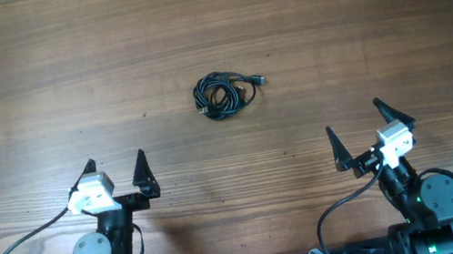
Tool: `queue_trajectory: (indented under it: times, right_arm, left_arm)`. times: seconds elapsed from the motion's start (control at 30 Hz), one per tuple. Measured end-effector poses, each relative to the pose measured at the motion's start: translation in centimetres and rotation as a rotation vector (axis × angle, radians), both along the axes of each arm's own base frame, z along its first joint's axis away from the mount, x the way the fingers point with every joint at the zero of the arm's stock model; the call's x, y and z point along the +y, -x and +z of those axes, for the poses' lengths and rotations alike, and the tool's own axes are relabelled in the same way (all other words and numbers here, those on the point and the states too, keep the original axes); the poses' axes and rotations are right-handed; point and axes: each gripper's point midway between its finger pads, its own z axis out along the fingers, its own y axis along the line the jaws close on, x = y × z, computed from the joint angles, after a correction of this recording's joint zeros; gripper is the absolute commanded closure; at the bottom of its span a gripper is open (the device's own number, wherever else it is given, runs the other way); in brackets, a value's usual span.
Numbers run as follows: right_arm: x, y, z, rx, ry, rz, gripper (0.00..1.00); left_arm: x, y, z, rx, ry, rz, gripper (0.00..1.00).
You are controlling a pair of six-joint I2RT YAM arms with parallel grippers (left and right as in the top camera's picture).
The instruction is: Untangle cables
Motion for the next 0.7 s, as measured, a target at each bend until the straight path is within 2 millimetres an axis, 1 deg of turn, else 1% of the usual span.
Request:
queue_trajectory:
  times: [0.7]
  right_arm:
    - [0.00, 0.00, 0.01, -0.001, 0.000, 0.000, 0.00]
  left_arm:
    - [-0.01, -0.01, 0.21, -0.008, 0.000, 0.000, 0.00]
